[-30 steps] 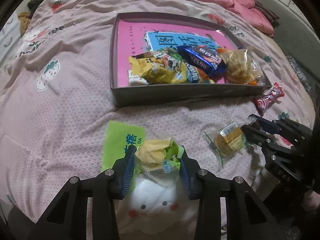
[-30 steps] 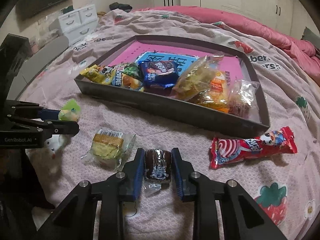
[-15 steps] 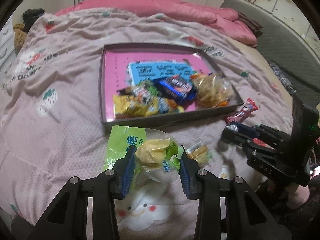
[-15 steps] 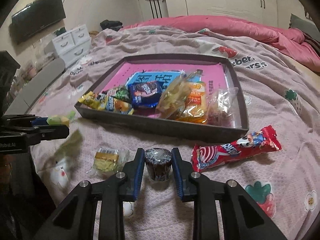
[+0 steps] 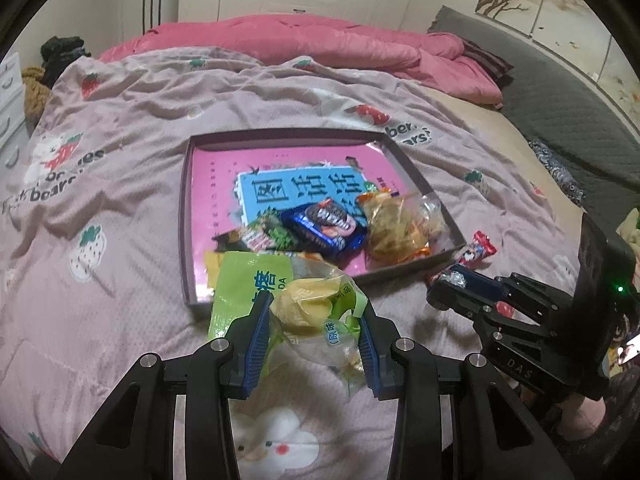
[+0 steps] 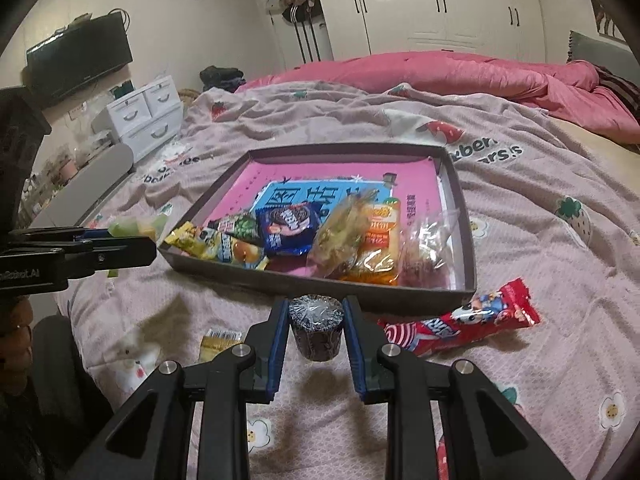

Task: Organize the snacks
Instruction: 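Lift both snacks and carry them over the tray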

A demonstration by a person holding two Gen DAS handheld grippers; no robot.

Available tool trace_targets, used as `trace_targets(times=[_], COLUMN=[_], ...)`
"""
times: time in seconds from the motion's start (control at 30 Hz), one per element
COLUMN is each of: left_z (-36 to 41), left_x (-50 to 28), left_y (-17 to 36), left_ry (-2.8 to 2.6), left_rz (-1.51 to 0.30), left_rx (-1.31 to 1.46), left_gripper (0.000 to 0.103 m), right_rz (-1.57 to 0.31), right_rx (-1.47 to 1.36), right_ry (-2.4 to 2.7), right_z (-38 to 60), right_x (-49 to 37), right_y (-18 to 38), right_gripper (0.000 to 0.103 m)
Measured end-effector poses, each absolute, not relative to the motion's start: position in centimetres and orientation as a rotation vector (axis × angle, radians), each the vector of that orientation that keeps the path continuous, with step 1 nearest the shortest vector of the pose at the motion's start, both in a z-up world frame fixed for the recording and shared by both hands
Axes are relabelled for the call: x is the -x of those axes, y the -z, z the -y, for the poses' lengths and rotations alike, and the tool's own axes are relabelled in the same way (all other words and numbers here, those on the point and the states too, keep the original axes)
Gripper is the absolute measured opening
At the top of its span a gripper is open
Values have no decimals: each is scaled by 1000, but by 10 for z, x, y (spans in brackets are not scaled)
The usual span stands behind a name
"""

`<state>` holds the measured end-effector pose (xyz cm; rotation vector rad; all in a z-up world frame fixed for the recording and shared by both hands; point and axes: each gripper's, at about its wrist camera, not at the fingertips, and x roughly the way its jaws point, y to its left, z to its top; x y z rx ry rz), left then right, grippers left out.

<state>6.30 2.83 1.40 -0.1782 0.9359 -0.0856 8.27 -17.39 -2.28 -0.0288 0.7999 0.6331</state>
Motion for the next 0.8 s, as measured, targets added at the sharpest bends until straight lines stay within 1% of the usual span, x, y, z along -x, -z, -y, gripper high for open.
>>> trace_targets(times=[0.8], left_z=[-6], left_x=[-101], left_y=[-9], left_ry=[105], left_rz=[-924], left_rx=[165], left_gripper=[41], right_rz=[-710], right_rx=[-42], right_ry=[-547], right_z=[196], right_x=[-113], right_y=[4], right_gripper=[28])
